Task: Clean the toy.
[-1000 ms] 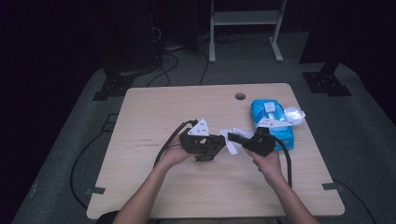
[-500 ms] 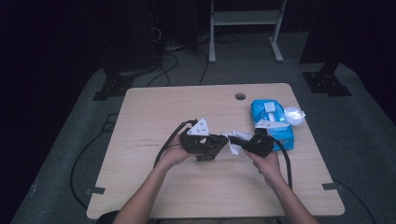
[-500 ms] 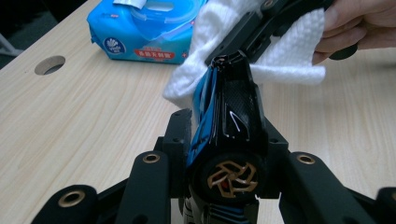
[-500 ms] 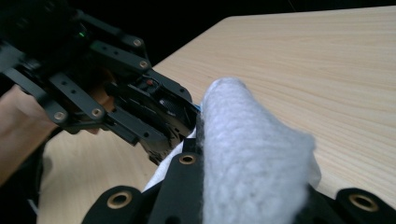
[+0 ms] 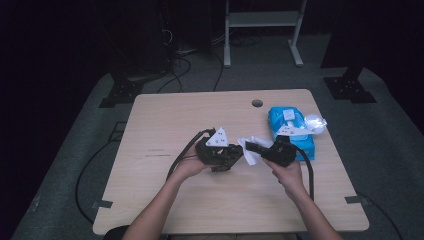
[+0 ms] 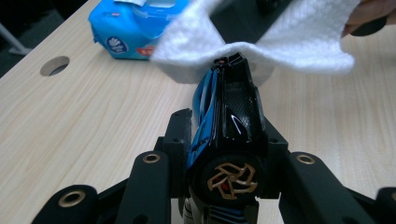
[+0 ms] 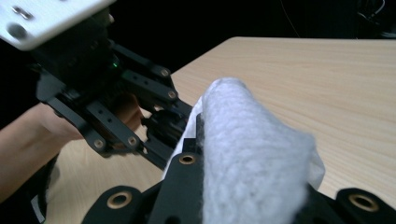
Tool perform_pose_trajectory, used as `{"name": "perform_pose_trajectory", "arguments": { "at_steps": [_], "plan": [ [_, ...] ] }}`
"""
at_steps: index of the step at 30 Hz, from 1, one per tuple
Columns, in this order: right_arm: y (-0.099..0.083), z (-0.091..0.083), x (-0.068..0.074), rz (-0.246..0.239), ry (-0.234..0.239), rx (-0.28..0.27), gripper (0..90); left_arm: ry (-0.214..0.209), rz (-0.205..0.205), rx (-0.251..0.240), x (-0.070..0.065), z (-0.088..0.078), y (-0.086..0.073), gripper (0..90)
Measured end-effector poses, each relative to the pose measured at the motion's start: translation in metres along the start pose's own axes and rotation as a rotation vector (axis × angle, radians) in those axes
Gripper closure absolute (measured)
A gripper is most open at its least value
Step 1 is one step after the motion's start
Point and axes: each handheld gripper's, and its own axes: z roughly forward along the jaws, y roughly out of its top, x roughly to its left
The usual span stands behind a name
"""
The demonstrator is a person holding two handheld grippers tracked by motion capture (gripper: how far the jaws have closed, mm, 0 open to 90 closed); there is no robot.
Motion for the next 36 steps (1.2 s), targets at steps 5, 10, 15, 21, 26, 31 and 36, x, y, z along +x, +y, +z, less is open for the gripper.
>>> {"name": "perform_pose_trajectory", "arguments": {
  "at_steps": [5, 10, 15, 21, 26, 31, 36],
  "plan": [
    [-0.005, 0.004, -0.006, 0.007, -0.024, 0.028, 83.8, 0.035, 0.027, 0.061, 0.001, 0.001, 0.001, 64.2],
    [-0.009, 0.004, -0.012, 0.017, -0.046, 0.039, 83.8, 0.02, 0.018, 0.086, 0.008, 0.012, 0.002, 63.3],
    [-0.011, 0.001, -0.021, 0.036, -0.079, 0.043, 83.8, -0.01, 0.01, 0.13, 0.018, 0.031, 0.012, 63.8],
    [-0.011, -0.006, -0.029, 0.054, -0.102, 0.023, 83.8, -0.046, -0.033, 0.192, 0.031, 0.052, 0.017, 64.0],
    [-0.013, -0.009, -0.033, 0.063, -0.113, 0.018, 83.7, -0.061, -0.055, 0.221, 0.039, 0.064, 0.015, 64.0],
    [-0.014, -0.008, -0.034, 0.07, -0.116, 0.018, 83.7, -0.07, -0.068, 0.266, 0.045, 0.069, 0.01, 63.8],
    [-0.015, -0.007, -0.034, 0.065, -0.12, 0.018, 83.5, -0.068, -0.074, 0.276, 0.046, 0.069, 0.009, 61.7]
  ]
}}
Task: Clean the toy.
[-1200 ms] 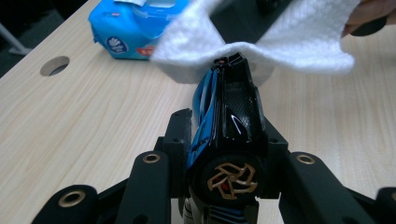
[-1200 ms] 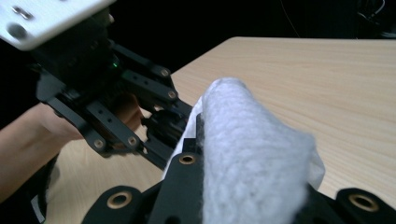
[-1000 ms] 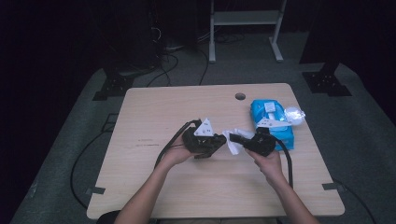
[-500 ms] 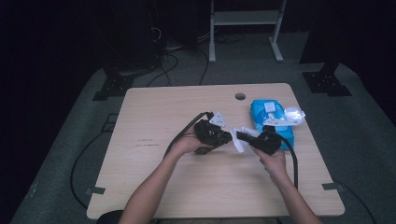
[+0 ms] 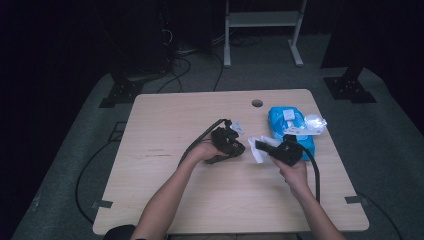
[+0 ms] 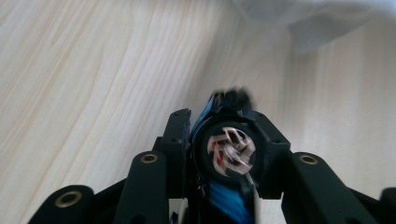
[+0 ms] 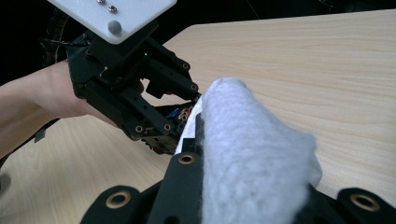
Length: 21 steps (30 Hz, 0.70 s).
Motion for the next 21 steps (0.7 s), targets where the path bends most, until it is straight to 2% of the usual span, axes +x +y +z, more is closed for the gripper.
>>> {"name": "perform_pose_trajectory", "arguments": {
  "at_steps": [2, 5, 8, 12, 13, 16, 20, 21],
  "plan": [
    [0.0, 0.0, 0.0, 0.0, 0.0, 0.001, 83.5, -0.012, -0.011, -0.021, 0.002, -0.005, 0.0, 61.6],
    [-0.001, 0.001, 0.0, -0.002, 0.0, 0.005, 83.4, -0.008, -0.009, -0.028, 0.003, -0.011, 0.0, 61.4],
    [-0.001, 0.001, 0.001, 0.0, 0.001, 0.008, 83.4, -0.026, -0.027, -0.057, 0.006, -0.019, -0.005, 60.7],
    [-0.002, 0.002, 0.0, 0.001, 0.002, 0.01, 83.4, -0.077, -0.086, -0.149, 0.016, -0.033, -0.017, 60.8],
    [-0.002, 0.002, 0.0, 0.001, 0.002, 0.01, 83.4, -0.075, -0.095, -0.166, 0.019, -0.038, -0.021, 60.8],
    [-0.002, 0.003, 0.0, 0.001, 0.002, 0.011, 83.4, -0.075, -0.134, -0.208, 0.027, -0.049, -0.031, 60.8],
    [-0.002, 0.004, 0.001, -0.004, 0.004, 0.018, 83.4, -0.086, -0.158, -0.23, 0.033, -0.057, -0.043, 60.2],
    [-0.002, 0.005, 0.002, -0.005, 0.004, 0.016, 83.4, -0.095, -0.175, -0.24, 0.034, -0.058, -0.048, 59.7]
  ]
}}
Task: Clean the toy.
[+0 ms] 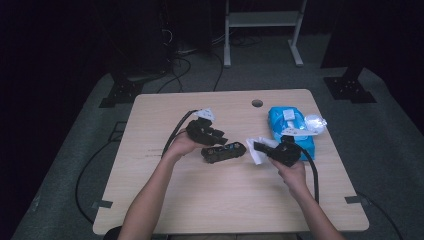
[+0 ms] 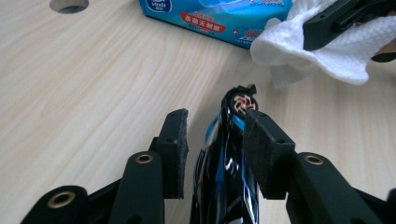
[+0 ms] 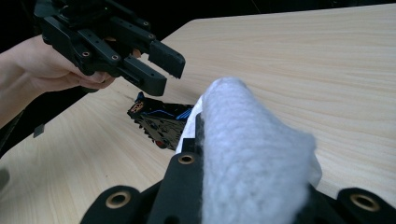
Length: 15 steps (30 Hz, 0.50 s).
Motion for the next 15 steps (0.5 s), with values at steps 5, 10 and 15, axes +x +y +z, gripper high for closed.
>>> {"name": "perform_pose_trajectory", "arguments": {
  "at_steps": [5, 10, 15],
  "plan": [
    [0.001, 0.0, 0.001, -0.002, 0.004, -0.002, 83.4, -0.017, -0.042, 0.026, 0.006, 0.001, -0.014, 56.7],
    [0.001, 0.0, 0.002, -0.01, 0.004, 0.001, 83.4, -0.039, -0.068, 0.022, 0.008, 0.003, -0.018, 52.3],
    [0.002, -0.001, 0.003, -0.022, 0.002, 0.007, 83.4, -0.024, -0.028, 0.009, -0.001, 0.005, -0.02, 51.5]
  ]
}}
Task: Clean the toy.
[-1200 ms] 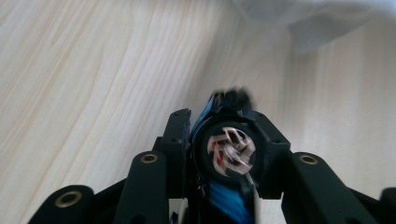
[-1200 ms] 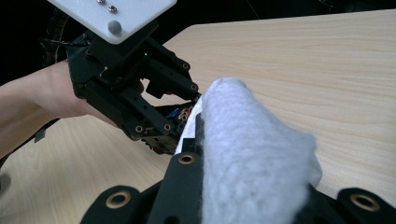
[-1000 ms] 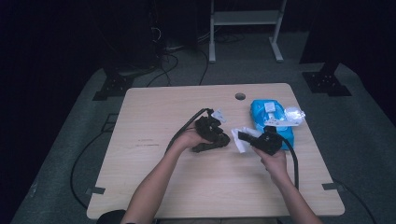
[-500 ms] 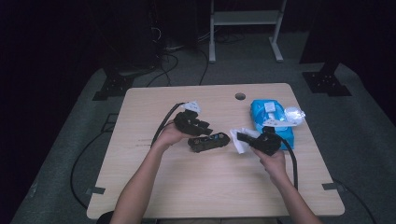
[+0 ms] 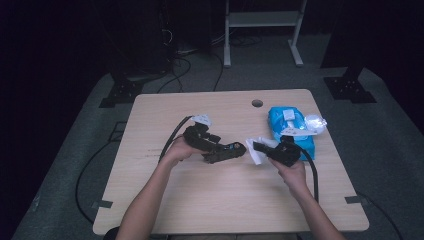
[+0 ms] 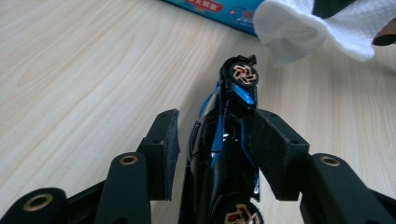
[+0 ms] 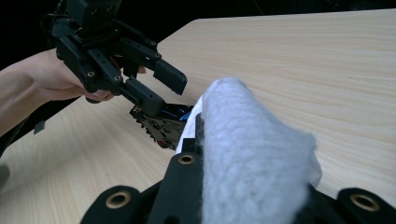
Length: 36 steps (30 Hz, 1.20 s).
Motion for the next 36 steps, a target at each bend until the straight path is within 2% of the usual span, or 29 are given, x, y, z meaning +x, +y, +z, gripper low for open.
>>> {"name": "perform_pose_trajectory", "arguments": {
  "at_steps": [2, 6, 9, 14, 16, 22, 24, 26, 29, 34, 36],
  "plan": [
    [0.0, 0.0, 0.001, -0.007, -0.001, 0.001, 83.4, 0.008, -0.002, -0.005, -0.002, -0.001, -0.001, 52.2],
    [0.0, 0.0, 0.002, -0.017, -0.002, 0.014, 83.4, 0.028, 0.032, -0.008, -0.009, -0.002, -0.002, 55.6],
    [-0.001, 0.001, 0.003, -0.024, -0.001, 0.018, 83.4, 0.021, 0.055, 0.005, -0.014, -0.003, -0.003, 55.5],
    [-0.002, 0.002, 0.006, -0.045, -0.005, 0.044, 83.4, 0.025, 0.082, 0.02, -0.024, 0.001, -0.004, 51.2],
    [-0.003, 0.002, 0.007, -0.052, -0.009, 0.055, 83.4, 0.027, 0.105, 0.032, -0.029, 0.003, -0.005, 49.5],
    [-0.008, -0.001, 0.005, -0.074, -0.031, 0.089, 83.1, 0.058, 0.136, 0.054, -0.044, 0.012, -0.009, 44.4],
    [-0.01, -0.003, 0.004, -0.079, -0.039, 0.101, 83.0, 0.062, 0.165, 0.077, -0.05, 0.017, -0.013, 42.3],
    [-0.012, -0.005, 0.004, -0.087, -0.047, 0.114, 83.1, 0.086, 0.2, 0.092, -0.055, 0.022, -0.015, 40.4],
    [-0.014, -0.008, 0.002, -0.098, -0.058, 0.133, 83.0, 0.113, 0.212, 0.091, -0.06, 0.024, -0.016, 39.3],
    [-0.021, -0.012, 0.0, -0.111, -0.074, 0.165, 82.7, 0.119, 0.219, 0.101, -0.063, 0.026, -0.017, 37.9],
    [-0.024, -0.013, 0.0, -0.121, -0.081, 0.183, 82.3, 0.148, 0.234, 0.114, -0.065, 0.027, -0.018, 37.9]
  ]
}}
